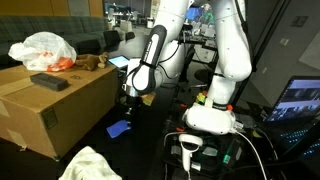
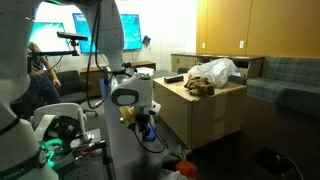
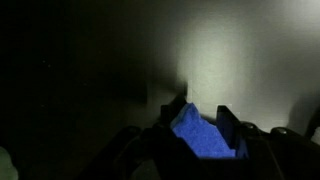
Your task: Pick the objects on the box and put them on the table, then pick the objects on the table and put them on the box
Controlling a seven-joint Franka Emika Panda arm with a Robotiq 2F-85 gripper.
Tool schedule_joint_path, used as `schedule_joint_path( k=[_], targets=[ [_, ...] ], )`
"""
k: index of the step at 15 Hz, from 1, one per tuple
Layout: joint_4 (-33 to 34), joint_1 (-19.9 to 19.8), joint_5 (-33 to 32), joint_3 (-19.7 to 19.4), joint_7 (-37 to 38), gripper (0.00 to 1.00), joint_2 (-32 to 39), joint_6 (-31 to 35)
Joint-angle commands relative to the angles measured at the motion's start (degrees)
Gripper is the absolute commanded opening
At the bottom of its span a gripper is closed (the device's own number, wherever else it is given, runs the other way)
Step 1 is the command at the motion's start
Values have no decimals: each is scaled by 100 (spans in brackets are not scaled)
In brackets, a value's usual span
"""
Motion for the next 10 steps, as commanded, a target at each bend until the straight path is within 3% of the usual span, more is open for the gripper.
schedule_joint_path(
  k=[1, 3, 10],
  targets=[
    [-318, -20, -426, 10, 401, 84, -239, 230],
    [-455, 72, -579, -84, 630, 99, -387, 240],
    [-1171, 387, -842, -408, 1352, 100, -1743, -375]
  ],
)
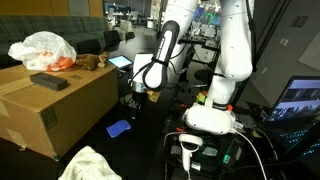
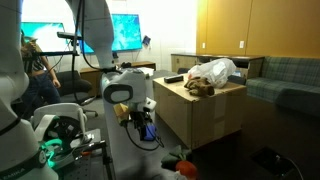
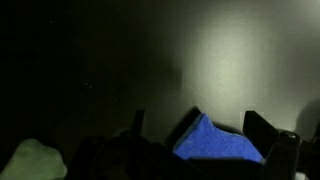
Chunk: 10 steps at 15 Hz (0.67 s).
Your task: Pick the objects on the box and put them on the table, then pick the objects on the table and put them on the box
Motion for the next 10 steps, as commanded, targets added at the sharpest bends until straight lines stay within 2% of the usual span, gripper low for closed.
schedule_joint_path(
  k=[1, 5, 10],
  targets=[
    [-496, 237, -175, -182, 453, 100, -1128, -494],
    [-569, 312, -2, -313, 485, 100, -2119, -1265],
    [-317, 494, -250, -684, 687, 100, -3027, -2312]
  ],
)
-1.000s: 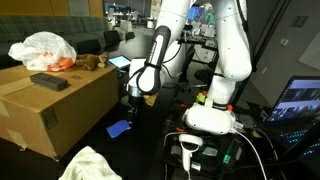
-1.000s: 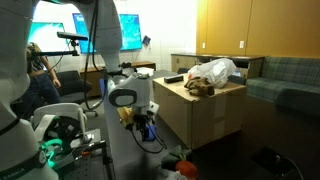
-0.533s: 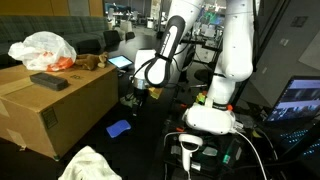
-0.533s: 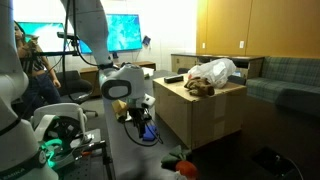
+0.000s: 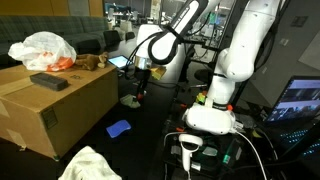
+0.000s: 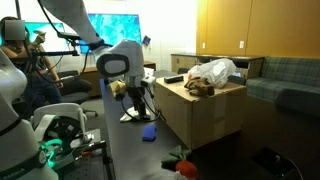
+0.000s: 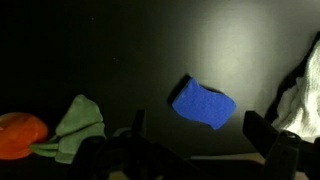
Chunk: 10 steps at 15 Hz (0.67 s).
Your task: Pick the objects on the box and put them on the table, then pick the objects on the table and put them on the box
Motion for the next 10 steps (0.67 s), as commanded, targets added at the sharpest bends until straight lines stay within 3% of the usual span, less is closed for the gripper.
schedule_joint_path(
  k=[1, 10],
  targets=[
    [66, 200, -275, -260, 345, 100, -799, -693],
    [410, 277, -573, -237, 1001, 100, -1638, -1251]
  ],
)
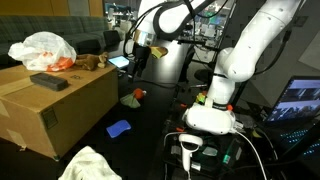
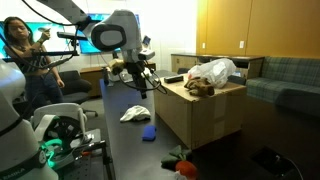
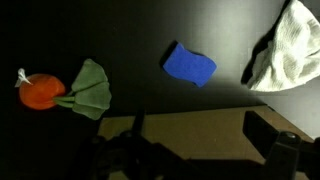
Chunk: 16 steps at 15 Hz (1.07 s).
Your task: Pick the objects on the box and put them on the table, then pick the objects on the table and put them on the box
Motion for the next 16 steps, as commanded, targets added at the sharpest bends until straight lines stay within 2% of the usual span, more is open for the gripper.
schedule_joint_path(
  k=[1, 8, 16],
  targets=[
    [140, 120, -187, -10, 359, 100, -328, -194],
    [538, 218, -451, 252, 712, 100, -292, -218],
    [1468, 191, -1247, 958, 1808, 100, 137, -533]
  ],
)
